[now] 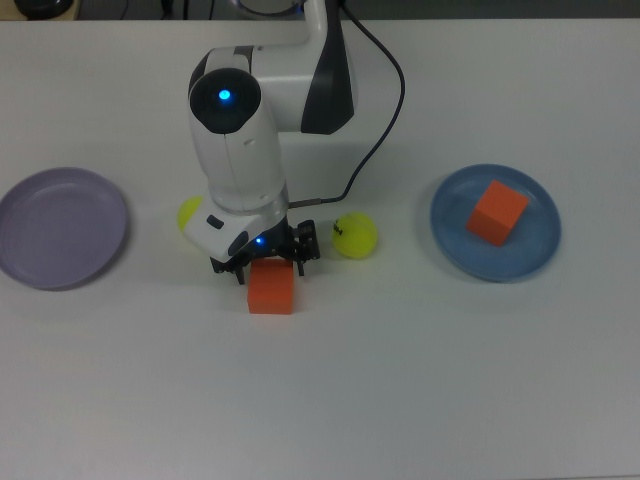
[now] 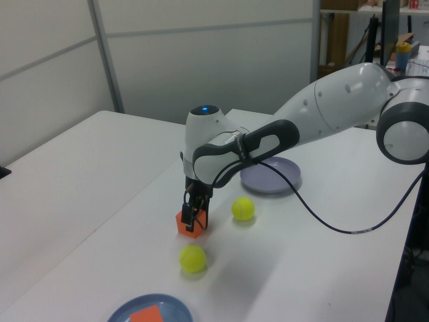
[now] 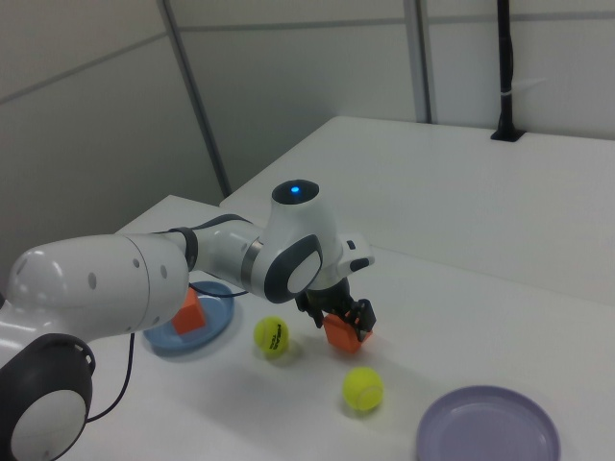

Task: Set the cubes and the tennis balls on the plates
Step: 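Grasp the second orange cube and lift it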

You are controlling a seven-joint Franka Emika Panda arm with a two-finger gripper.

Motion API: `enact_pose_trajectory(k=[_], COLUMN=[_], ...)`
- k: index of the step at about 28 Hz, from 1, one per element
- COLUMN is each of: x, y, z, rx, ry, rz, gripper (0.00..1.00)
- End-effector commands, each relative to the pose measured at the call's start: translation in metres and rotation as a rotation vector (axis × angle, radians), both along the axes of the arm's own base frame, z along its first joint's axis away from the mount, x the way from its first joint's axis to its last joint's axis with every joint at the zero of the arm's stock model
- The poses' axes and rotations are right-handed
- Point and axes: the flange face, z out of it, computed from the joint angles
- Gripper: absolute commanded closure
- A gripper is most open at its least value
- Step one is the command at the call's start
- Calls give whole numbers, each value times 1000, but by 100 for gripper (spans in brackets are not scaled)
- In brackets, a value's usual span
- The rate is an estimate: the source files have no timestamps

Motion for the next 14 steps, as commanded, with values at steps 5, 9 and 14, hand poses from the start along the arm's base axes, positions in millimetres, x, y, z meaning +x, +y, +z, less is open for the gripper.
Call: enact_pose_trajectory(k=[5, 9, 14], x=[6, 5, -14], y=[10, 10, 37], z=[8, 42, 102], rx=[29, 39, 98], ry=[-42, -84, -116], rz=[16, 18, 43], gripper=[100, 100, 100])
